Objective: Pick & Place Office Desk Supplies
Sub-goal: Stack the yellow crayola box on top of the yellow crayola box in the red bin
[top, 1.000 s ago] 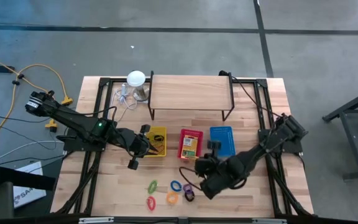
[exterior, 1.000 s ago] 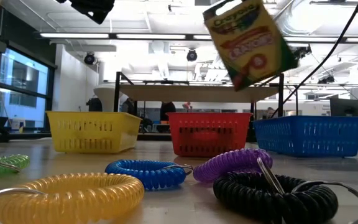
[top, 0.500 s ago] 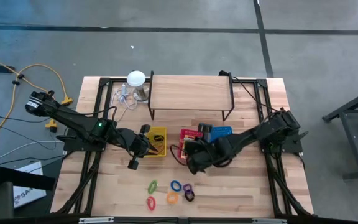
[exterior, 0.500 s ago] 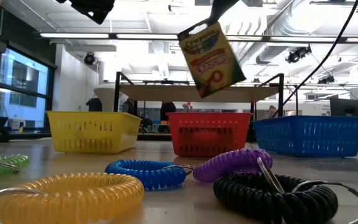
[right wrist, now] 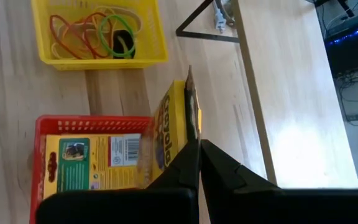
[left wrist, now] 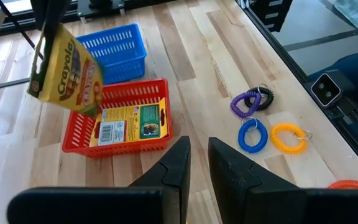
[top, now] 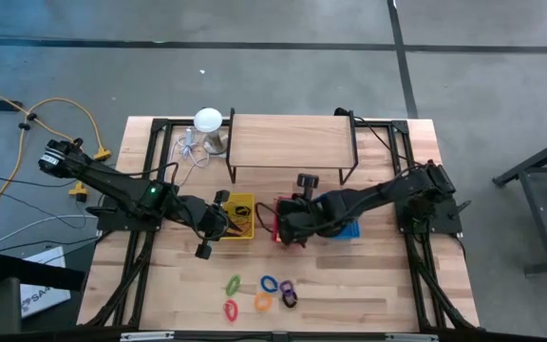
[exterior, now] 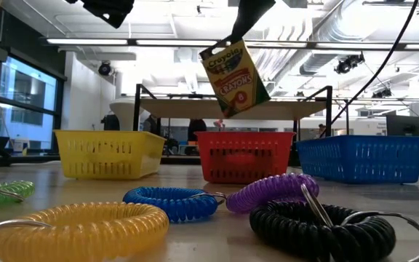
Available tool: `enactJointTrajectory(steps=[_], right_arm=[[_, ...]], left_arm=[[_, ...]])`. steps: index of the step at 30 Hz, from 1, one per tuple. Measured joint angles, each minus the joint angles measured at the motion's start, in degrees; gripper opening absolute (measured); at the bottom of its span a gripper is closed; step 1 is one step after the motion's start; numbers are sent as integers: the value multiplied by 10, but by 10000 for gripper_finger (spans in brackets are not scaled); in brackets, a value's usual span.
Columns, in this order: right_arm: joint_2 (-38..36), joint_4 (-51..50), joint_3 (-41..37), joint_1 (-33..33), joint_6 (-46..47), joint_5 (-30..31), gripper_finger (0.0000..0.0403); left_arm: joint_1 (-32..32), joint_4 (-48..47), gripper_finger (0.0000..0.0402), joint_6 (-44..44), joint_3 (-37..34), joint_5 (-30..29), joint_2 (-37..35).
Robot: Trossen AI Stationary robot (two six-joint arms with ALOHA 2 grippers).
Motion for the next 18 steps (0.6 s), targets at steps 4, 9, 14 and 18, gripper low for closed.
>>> enactJointTrajectory(steps=[4,9,14,18], right_arm=[[10,5,0,-3,-4,-1,2],[33,6,0,-3,-4,9,2],[50,5,0,-2,0,12,2],[52,4,0,-2,14,16,2]], left_arm=[[0,0,54,0,0,0,0],[0,0,54,0,0,0,0],[0,0,54,0,0,0,0],[0,0,54,0,0,0,0]])
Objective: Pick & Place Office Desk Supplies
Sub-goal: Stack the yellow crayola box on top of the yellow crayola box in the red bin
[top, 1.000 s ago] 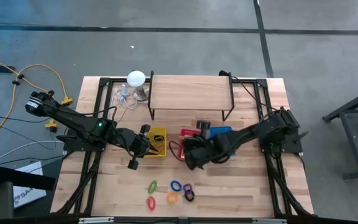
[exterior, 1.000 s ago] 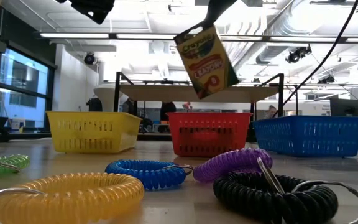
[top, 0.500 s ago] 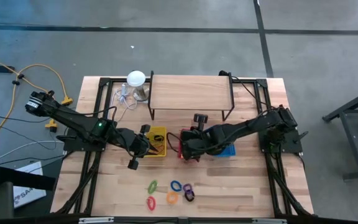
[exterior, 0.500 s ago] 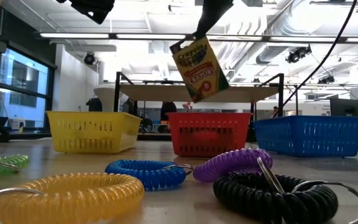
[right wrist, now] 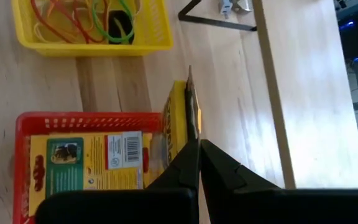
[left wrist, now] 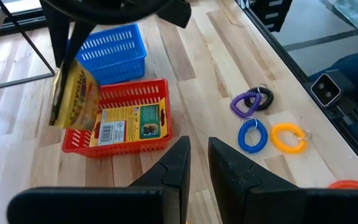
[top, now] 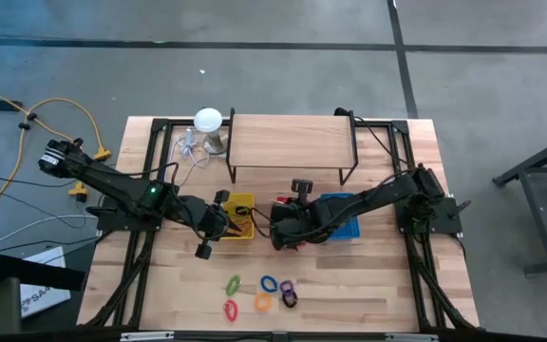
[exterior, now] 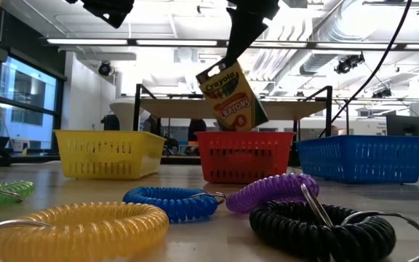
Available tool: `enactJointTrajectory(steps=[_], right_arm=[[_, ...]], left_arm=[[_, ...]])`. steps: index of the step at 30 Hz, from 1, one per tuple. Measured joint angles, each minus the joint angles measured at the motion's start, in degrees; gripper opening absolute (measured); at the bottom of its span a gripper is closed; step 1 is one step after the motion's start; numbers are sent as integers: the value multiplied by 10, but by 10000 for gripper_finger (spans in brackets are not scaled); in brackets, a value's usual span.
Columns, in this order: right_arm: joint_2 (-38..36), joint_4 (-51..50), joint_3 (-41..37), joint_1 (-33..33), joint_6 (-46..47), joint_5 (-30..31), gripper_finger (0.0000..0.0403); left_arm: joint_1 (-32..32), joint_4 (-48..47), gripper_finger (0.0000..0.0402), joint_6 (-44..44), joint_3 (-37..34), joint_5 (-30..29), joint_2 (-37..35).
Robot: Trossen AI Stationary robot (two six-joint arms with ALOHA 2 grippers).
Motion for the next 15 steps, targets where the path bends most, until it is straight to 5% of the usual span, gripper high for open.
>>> enactJointTrajectory(steps=[15], right_arm=[[0,82,-108,24,48,-9,2]], left_arm=[[0,0,54,0,0,0,0]])
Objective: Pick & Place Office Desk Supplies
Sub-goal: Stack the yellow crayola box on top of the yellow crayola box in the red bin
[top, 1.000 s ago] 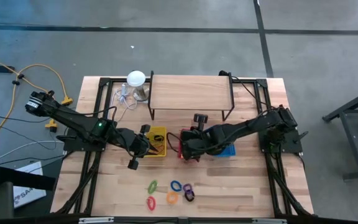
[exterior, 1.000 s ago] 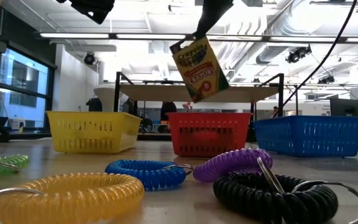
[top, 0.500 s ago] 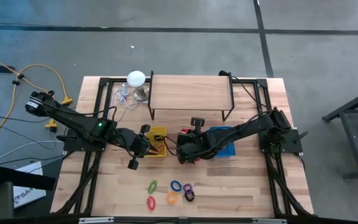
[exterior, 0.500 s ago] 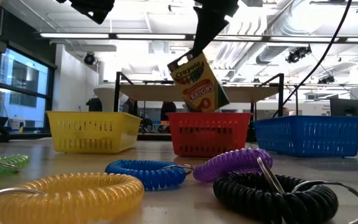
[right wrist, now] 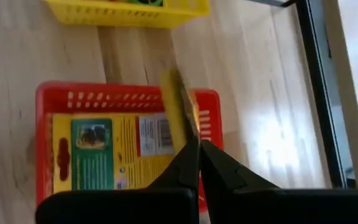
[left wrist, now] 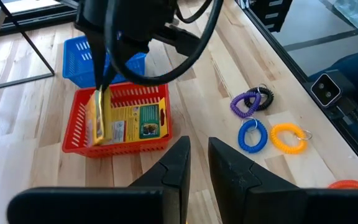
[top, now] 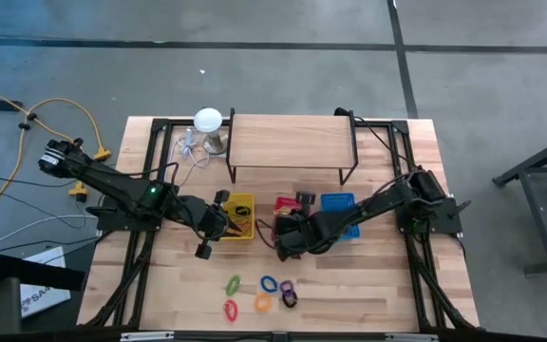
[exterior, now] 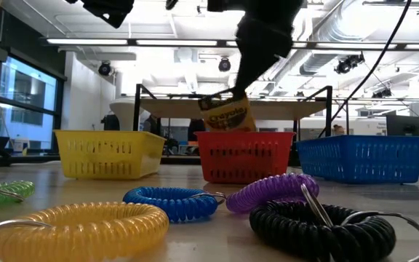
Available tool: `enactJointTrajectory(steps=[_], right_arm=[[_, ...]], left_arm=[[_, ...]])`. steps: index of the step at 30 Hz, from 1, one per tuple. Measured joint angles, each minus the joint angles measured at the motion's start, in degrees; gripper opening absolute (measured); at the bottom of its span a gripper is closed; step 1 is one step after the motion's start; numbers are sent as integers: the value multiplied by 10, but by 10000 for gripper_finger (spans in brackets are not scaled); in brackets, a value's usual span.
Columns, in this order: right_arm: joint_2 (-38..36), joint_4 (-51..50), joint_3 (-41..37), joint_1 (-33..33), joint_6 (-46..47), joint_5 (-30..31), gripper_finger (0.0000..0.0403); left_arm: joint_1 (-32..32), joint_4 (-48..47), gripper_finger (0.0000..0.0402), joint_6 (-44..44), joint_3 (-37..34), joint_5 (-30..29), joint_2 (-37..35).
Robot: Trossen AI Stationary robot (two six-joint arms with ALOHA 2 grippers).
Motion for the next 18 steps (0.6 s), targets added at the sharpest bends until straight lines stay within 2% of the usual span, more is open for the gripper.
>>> enactJointTrajectory(steps=[18], right_arm=[[0,9,-24,29,44,-13,2]], left_arm=[[0,0,54,0,0,0,0]])
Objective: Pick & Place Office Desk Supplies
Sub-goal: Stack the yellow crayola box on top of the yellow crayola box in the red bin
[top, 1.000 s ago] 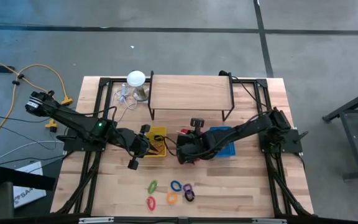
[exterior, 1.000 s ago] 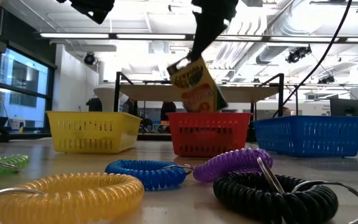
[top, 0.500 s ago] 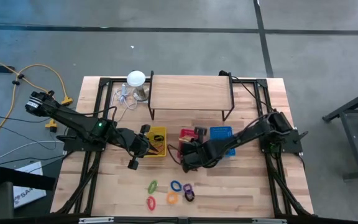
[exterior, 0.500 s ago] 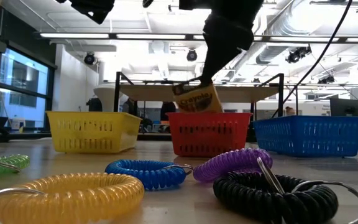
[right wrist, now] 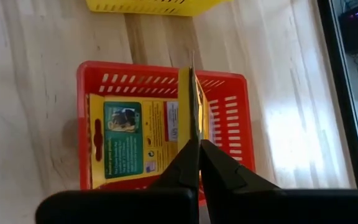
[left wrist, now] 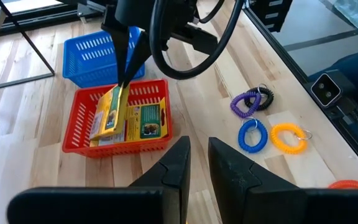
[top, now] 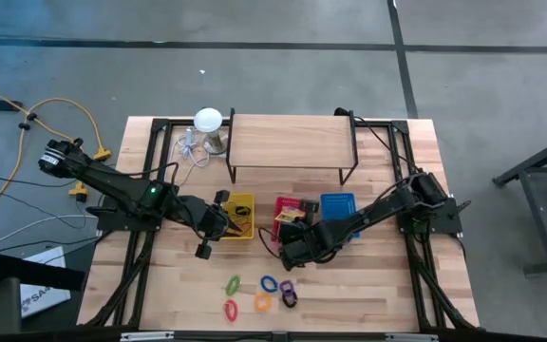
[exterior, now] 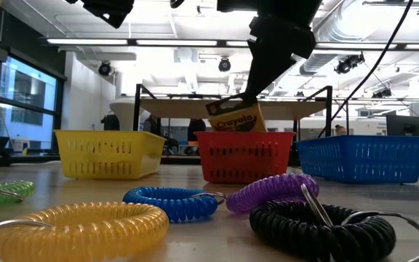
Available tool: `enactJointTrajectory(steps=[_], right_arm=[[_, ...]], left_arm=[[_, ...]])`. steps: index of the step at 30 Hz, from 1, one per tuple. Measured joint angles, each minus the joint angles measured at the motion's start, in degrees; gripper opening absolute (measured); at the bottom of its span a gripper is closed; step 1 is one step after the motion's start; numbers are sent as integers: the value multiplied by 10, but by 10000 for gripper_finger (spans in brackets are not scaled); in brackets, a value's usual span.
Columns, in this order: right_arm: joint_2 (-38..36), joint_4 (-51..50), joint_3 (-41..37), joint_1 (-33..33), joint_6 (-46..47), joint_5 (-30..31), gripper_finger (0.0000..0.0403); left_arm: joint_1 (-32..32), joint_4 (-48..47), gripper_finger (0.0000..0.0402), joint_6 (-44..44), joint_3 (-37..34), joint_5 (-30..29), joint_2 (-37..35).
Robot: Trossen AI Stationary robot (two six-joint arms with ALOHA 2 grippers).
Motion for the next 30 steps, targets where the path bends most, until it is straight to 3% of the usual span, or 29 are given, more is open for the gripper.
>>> enactJointTrajectory(steps=[24,30], right_arm=[[0,5,0,7,15,-52,2],[0,5,0,7,14,-60,18]], left_arm=[[0,0,54,0,0,0,0],[0,0,54,0,0,0,0]])
